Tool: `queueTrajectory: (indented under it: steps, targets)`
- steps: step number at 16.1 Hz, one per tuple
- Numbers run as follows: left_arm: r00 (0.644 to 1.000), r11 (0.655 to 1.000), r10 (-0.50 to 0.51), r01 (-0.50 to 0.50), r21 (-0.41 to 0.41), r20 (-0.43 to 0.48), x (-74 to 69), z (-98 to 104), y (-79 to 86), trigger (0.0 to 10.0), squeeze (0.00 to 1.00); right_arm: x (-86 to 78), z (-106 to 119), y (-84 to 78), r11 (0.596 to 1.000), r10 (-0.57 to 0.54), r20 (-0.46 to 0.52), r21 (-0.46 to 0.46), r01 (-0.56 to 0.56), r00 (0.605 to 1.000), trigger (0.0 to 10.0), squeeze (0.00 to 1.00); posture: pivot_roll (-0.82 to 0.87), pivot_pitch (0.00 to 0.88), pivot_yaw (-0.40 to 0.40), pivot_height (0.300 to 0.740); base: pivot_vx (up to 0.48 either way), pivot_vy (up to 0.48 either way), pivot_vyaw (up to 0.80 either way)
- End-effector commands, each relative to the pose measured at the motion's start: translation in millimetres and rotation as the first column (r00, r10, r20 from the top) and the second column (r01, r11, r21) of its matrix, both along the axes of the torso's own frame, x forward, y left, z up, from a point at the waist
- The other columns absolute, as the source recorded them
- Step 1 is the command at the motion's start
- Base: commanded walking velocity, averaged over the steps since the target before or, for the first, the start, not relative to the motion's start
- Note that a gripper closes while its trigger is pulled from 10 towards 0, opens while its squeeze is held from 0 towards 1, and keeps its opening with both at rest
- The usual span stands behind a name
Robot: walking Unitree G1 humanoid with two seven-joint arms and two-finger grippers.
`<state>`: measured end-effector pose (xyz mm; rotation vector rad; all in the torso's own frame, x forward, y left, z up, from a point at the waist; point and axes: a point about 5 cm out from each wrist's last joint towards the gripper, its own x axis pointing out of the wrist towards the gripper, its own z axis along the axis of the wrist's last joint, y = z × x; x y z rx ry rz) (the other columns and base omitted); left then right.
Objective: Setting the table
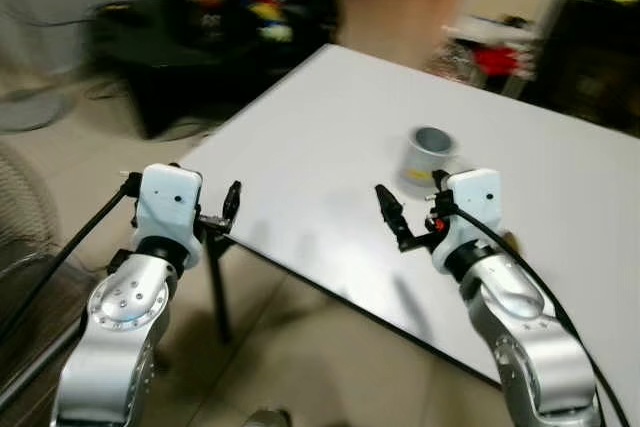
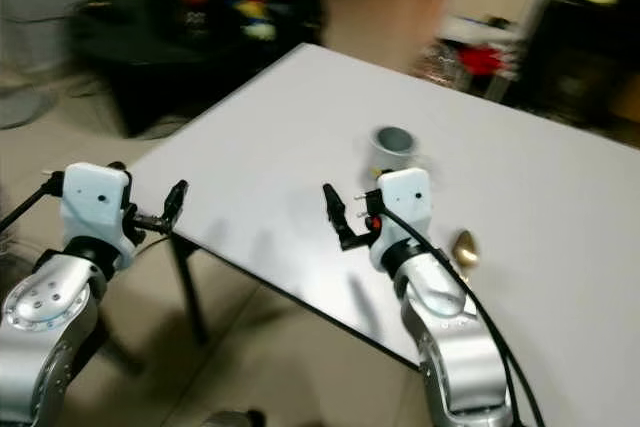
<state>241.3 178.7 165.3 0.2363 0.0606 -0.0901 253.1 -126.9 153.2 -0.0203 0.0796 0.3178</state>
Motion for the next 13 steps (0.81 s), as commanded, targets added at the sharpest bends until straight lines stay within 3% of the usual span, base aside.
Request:
queueTrajectory:
  steps: [1,4,8,10,13]
  targets:
    - [1.0,1.0,0.021,-0.021,0.016,0.004,-3.9,4,4.5,10.0,0.0,-0.8,0,3.0,1.0,0.028,-0.004,0.009,-0.028,1.0,10.0,1.0,0.18,0.0,-0.041,0.74,0.0,0.0,0.8]
    - [1.0,1.0,0.006,-0.006,0.028,-0.013,-3.6,-1,2.6,10.0,0.0,-3.9,-5,2.6,1.0,0.006,-0.019,0.017,-0.006,1.0,10.0,1.0,0.18,0.0,-0.02,0.74,0.0,0.0,0.8]
    - [1.0,1.0,-0.022,0.022,0.013,0.011,12.8,9,0.2,10.0,0.0,1.8,1,3.2,0.999,-0.04,0.021,0.036,0.04,0.999,10.0,1.0,0.15,0.0,0.016,0.74,0.0,0.0,0.8]
    - [1.0,1.0,0.005,-0.004,0.008,-0.023,13.1,4,2.2,10.0,0.0,0.1,-5,1.5,0.999,-0.038,-0.019,0.001,0.038,0.999,10.0,1.0,0.13,0.0,0.029,0.74,0.0,0.0,0.8]
    - [1.0,0.999,-0.004,0.005,0.035,-0.024,9.3,1,0.8,10.0,0.0,-2.2,-14,1.4,0.998,-0.051,-0.057,0.022,0.053,0.997,10.0,1.0,0.16,0.0,0.01,0.74,0.0,0.0,0.8]
